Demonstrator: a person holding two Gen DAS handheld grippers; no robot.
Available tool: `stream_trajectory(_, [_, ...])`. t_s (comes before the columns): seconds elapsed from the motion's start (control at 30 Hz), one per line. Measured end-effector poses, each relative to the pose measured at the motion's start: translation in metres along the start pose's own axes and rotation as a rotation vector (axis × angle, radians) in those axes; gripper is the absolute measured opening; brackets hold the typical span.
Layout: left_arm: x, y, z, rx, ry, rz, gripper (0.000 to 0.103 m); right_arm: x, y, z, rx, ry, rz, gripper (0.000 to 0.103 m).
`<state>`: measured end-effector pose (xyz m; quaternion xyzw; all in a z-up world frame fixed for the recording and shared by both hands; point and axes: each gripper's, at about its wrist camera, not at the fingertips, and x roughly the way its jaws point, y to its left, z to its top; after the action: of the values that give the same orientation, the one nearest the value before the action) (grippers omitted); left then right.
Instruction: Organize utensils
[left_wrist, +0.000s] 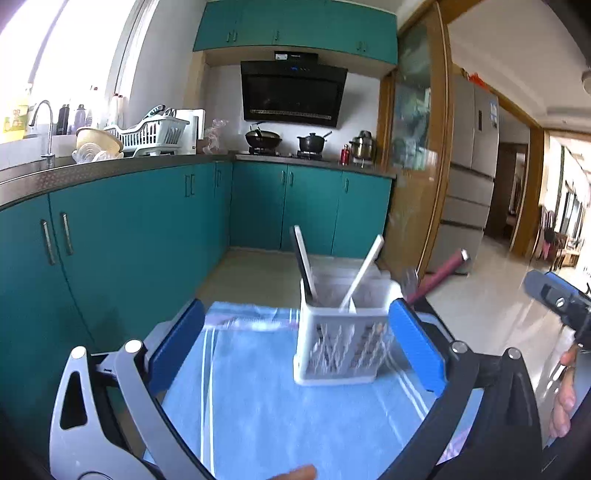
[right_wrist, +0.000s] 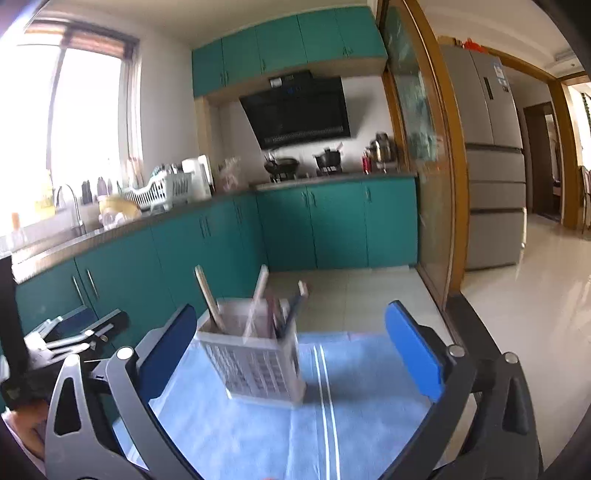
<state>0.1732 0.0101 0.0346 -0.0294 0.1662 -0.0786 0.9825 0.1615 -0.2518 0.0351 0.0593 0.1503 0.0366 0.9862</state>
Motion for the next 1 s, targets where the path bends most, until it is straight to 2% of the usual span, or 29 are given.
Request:
stream_trajectory(0.1, [-0.014, -0.006, -0.022, 0.025, 0.042, 0.014, 0.099, -0.011, 0.003, -0.026, 0.002, 0.034, -0.053, 0.100])
stream_trajectory(0.27, [-0.040, -0.015, -0.054, 0.074, 0.080, 0.030, 0.099, -0.028, 0.018, -0.064, -0.067, 0.124, -0.110, 0.100])
stream_trajectory(0.4, [-0.068, -0.016, -0.074, 0.102, 0.096, 0.042, 0.099, -0.053, 0.027, -0.082, -0.086, 0.095, -0.146, 0.100])
stream_trajectory(0.57, [-0.116, -0.009, -0.092, 0.064, 0.057, 0.028, 0.099, -0.100, 0.039, -0.095, -0.046, 0.034, -0.122, 0.100])
stream_trajectory(0.67, [-0.133, -0.007, -0.099, 0.050, 0.050, 0.033, 0.099, -0.130, 0.047, -0.106, -0.051, -0.028, -0.157, 0.100])
stream_trajectory(0.8, [-0.152, -0.011, -0.100, 0.081, 0.036, 0.020, 0.099, -0.146, 0.056, -0.113, -0.086, -0.051, -0.215, 0.100])
stream_trajectory(1.0, [-0.174, -0.013, -0.095, 0.108, -0.021, 0.034, 0.099, -0.158, 0.057, -0.117, -0.080, -0.048, -0.228, 0.100])
